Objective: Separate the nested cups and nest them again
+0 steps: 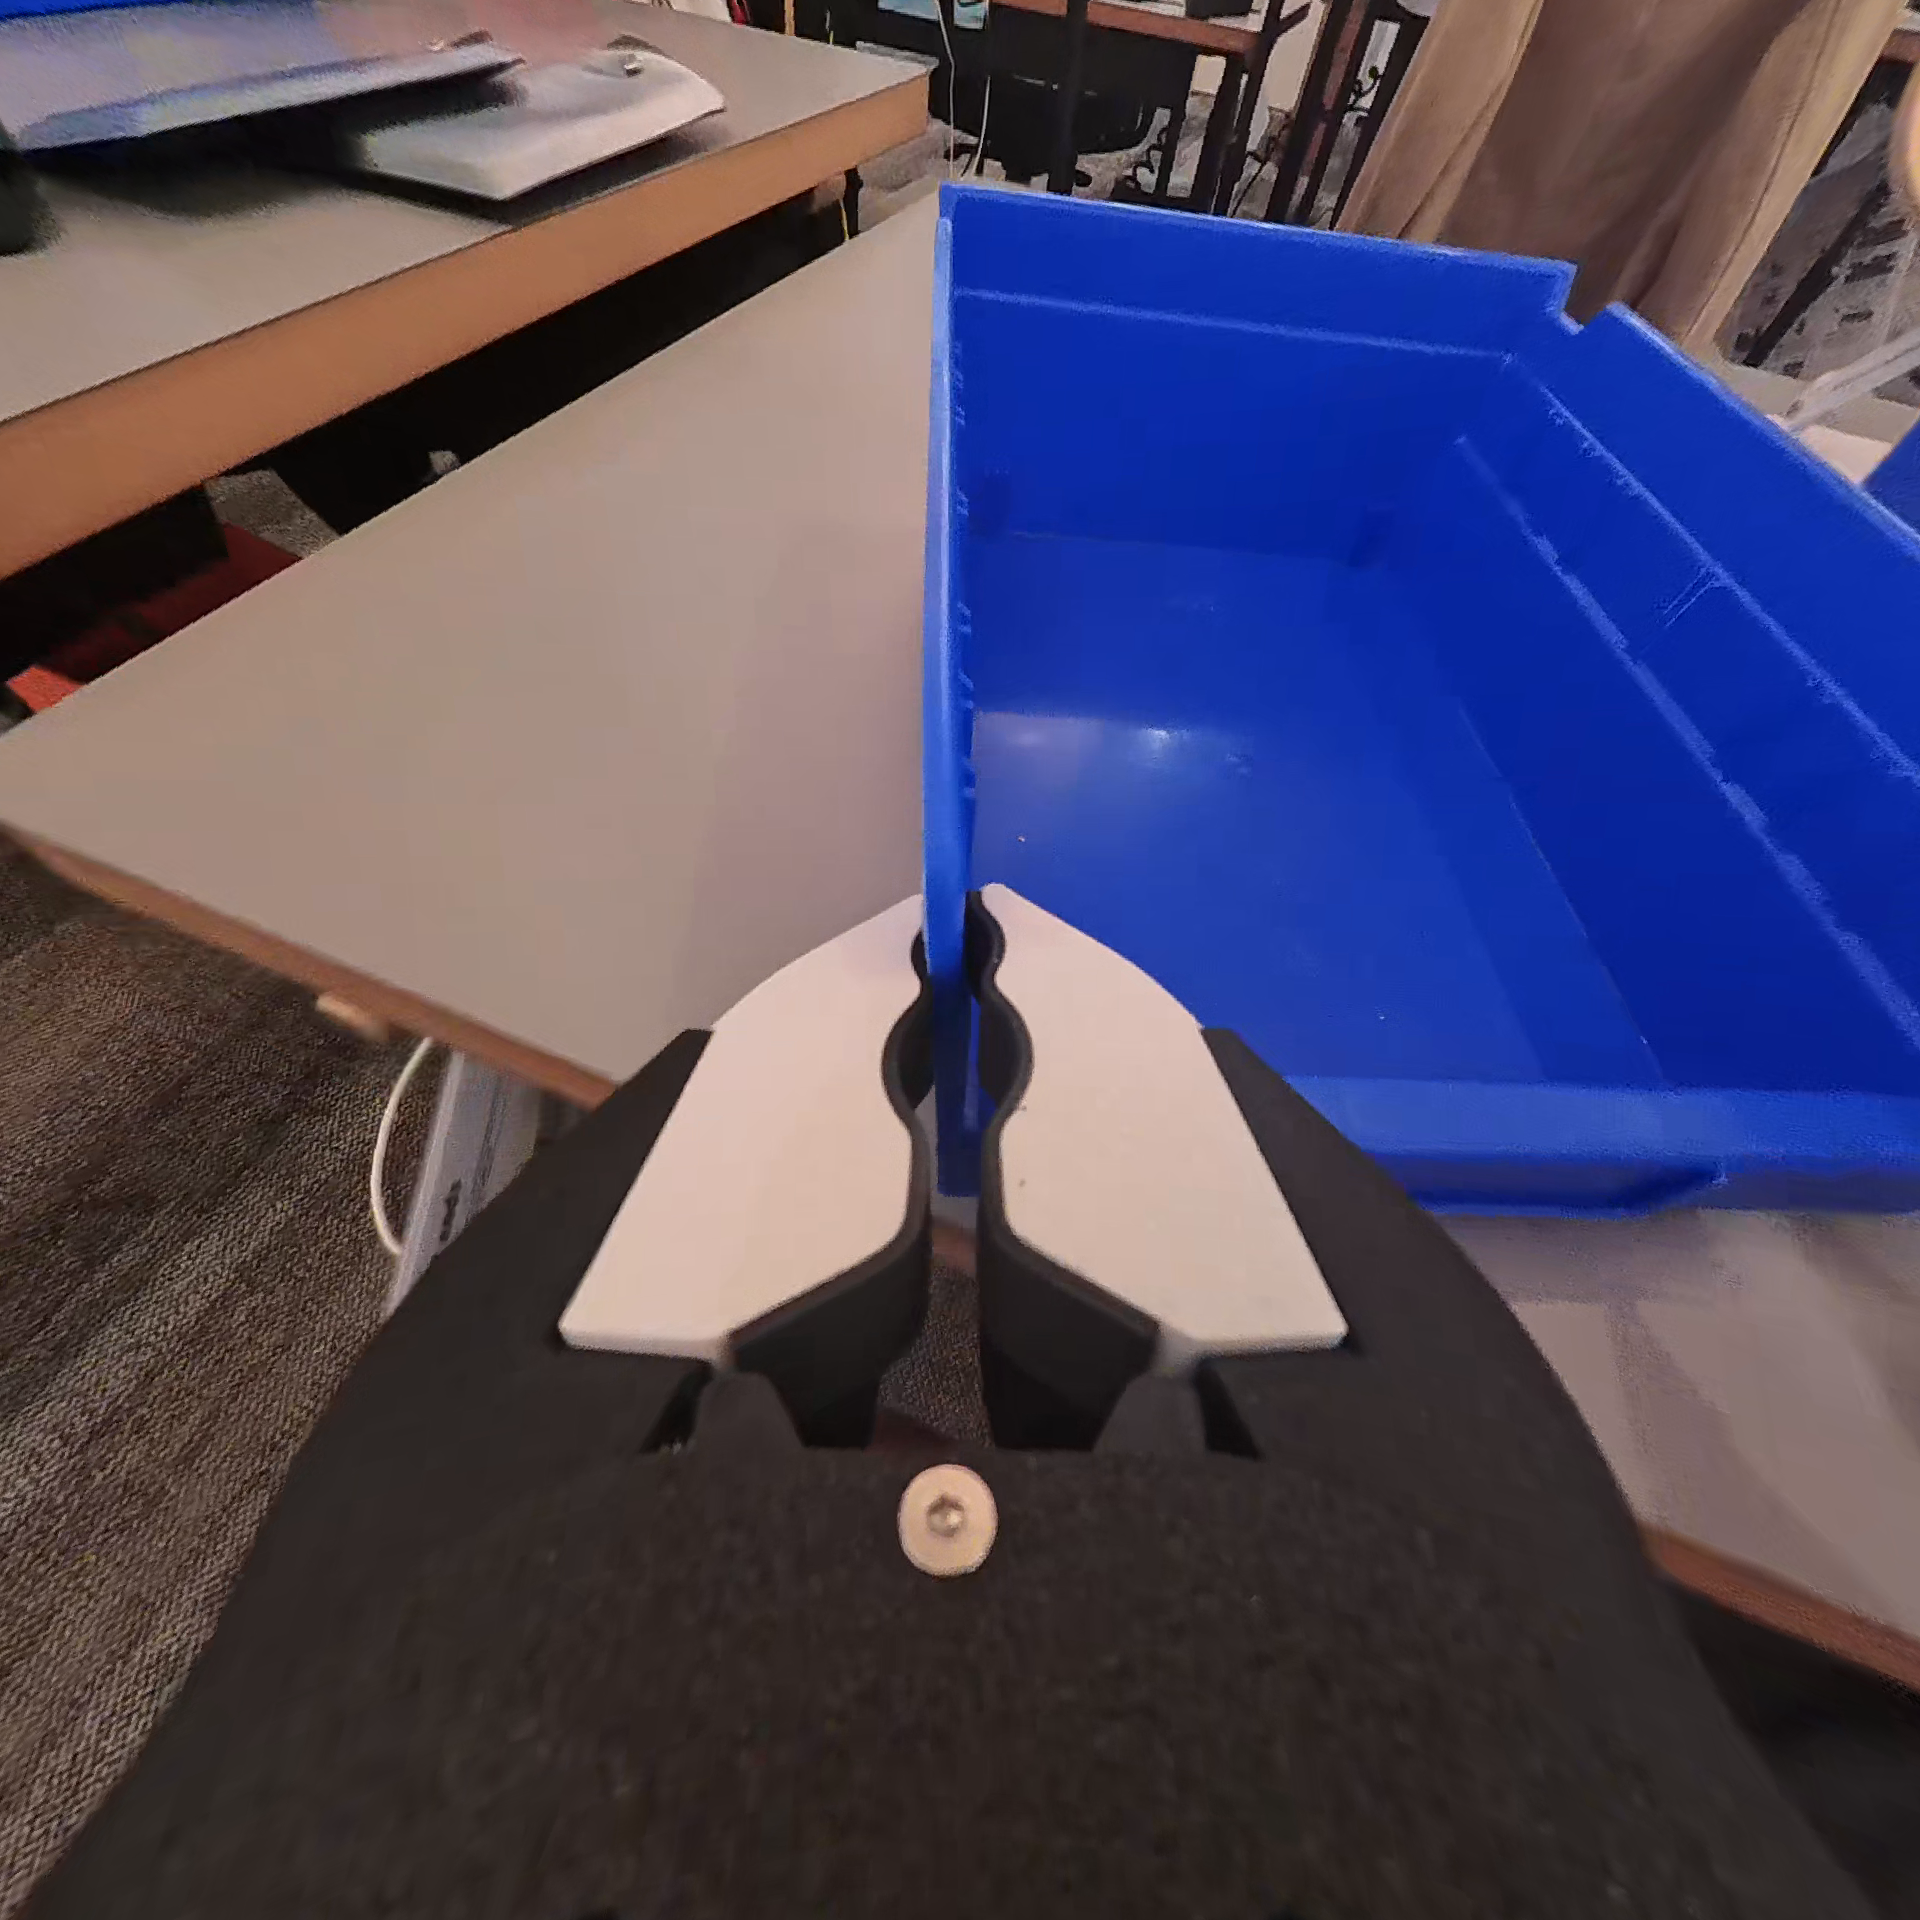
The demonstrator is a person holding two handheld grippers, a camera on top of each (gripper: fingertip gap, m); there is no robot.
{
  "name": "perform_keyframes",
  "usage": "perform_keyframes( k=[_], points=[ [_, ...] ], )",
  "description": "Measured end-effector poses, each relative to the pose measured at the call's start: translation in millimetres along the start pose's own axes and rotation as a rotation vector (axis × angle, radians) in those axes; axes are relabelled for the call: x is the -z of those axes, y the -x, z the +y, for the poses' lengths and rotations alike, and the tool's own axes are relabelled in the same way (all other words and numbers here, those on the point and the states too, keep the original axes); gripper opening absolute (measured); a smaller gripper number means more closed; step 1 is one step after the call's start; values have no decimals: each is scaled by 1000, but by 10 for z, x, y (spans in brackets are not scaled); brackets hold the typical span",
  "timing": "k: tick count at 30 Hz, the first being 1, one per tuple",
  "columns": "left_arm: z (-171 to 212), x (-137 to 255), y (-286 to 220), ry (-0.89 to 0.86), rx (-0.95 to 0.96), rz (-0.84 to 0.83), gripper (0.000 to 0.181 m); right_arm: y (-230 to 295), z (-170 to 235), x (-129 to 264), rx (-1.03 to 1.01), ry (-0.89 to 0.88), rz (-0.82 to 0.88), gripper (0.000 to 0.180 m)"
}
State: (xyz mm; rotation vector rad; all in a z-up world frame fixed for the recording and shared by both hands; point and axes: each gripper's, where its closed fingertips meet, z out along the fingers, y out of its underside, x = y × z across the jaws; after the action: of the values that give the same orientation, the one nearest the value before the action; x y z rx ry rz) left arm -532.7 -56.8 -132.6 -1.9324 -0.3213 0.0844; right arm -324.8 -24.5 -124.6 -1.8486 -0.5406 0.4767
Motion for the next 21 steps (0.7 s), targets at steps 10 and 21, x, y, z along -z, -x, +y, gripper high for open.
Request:
perform_keyframes(
  k=[10, 21],
  points=[
    [326, 767, -171, -57, -38, -6, 5, 234, 127, 129, 8, 9, -33, 31],
    [-453, 1376, -561, -377, -98, -93, 4, -99, -718, 754, -43, -254, 57, 3]
  ],
)
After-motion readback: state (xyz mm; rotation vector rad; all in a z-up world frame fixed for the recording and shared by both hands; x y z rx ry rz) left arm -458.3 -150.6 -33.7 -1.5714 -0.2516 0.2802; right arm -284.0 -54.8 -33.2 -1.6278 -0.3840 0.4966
